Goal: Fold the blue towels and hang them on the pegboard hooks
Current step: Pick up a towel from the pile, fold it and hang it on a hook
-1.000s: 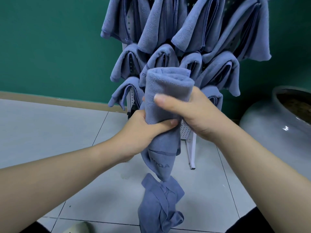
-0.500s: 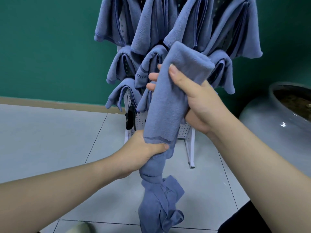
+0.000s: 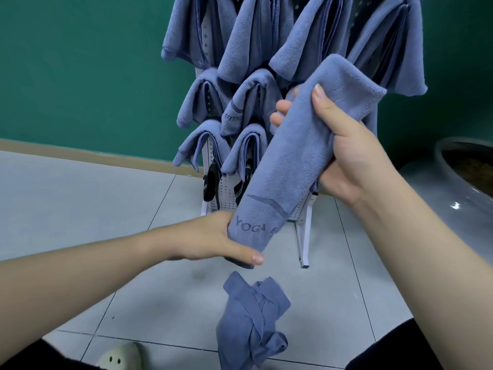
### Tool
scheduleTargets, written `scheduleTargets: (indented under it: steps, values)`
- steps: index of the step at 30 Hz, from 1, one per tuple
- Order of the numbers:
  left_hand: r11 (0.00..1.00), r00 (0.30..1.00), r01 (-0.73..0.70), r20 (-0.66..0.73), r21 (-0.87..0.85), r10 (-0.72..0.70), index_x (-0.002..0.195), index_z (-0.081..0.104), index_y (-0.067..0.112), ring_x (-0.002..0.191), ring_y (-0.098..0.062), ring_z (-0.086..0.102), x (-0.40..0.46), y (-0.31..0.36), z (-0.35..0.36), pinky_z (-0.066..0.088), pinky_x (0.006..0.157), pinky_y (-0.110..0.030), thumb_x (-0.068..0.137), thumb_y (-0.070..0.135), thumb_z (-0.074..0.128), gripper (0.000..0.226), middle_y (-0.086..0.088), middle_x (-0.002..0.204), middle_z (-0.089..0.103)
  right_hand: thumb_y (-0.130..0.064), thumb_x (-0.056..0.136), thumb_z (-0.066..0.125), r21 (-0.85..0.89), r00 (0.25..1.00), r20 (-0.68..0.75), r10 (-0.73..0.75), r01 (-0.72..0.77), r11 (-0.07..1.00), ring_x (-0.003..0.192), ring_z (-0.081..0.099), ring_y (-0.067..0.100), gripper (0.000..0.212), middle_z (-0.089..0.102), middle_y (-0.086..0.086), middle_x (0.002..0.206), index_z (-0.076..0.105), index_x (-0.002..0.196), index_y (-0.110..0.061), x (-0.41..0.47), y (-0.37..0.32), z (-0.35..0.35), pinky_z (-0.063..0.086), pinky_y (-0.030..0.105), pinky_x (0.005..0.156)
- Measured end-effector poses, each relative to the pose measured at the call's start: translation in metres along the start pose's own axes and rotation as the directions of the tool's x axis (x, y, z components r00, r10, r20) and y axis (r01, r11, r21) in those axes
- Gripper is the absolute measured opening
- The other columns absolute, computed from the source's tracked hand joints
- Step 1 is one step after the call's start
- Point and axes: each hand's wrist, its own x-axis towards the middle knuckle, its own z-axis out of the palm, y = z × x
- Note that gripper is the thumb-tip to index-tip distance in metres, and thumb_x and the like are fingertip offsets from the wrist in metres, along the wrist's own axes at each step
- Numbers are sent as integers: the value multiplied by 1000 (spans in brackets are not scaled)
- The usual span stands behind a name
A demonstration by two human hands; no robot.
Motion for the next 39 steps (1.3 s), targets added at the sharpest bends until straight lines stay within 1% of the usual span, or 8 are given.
scheduleTargets:
  steps: [4,7,11,19,24,29,33,39]
  values:
    - [951,931,-286,-270,-118,247,130,63,17,120,-7,66,-3,31,-10,53,96,-22,88,25,78,46,7,126,73,-23,104,58,-53,998,42,39,-36,998,109,74,27,30,75,17,117,65,124,-2,-5,11,6,62,38,84]
    - [898,858,-393,-430,-199,281,119,69,10,107,-14,72,1,50,-6,58,91,-28,90,24,72,32,-3,116,77,-23,104,57,-25,998,46,45,-44,999,105,75,25,22,77,14,113,69,112,-6,-5,23,16,62,38,81]
    - [919,831,-359,-505,-165,233,99,74,10,89,-15,75,5,51,-4,62,81,-31,93,20,73,12,-8,99,80,-23,104,57,-33,999,41,11,-9,999,108,75,26,21,77,15,115,69,111,-8,-2,32,26,62,39,86]
    - [935,961,-155,-268,-320,68,107,73,5,93,-25,74,-1,28,6,60,90,-42,82,15,80,28,-10,102,78,-24,105,57,81,999,-45,4,-1,997,110,74,27,24,76,15,116,66,115,-5,8,23,23,62,38,87]
    - [921,982,-77,-186,-382,4,98,72,10,81,-16,72,-12,32,-4,58,73,-25,92,7,71,7,-5,91,78,-33,104,58,90,989,-121,88,-77,993,105,76,21,41,76,10,119,61,135,-5,15,19,10,63,33,75]
    - [946,989,-29,-147,-324,-20,90,69,14,68,-9,69,-22,33,-20,53,63,-19,93,11,69,4,3,78,75,-38,98,67,-66,935,-306,178,-207,976,100,77,18,32,79,5,109,71,116,-12,15,23,-11,64,34,76]
    - [947,992,15,-110,-320,-53,100,67,11,75,-15,72,-27,25,-26,57,67,-24,93,16,71,9,-3,86,77,-34,97,70,20,874,-371,313,-330,944,83,79,17,32,80,8,98,68,115,-7,6,33,-25,62,31,59]
    - [949,993,115,69,-292,-99,102,76,7,94,-22,74,-28,12,-25,59,81,-30,80,17,81,25,-13,106,78,-35,99,66,145,801,-365,475,-455,879,73,78,19,33,80,12,91,68,107,-4,-20,56,-23,63,31,56]
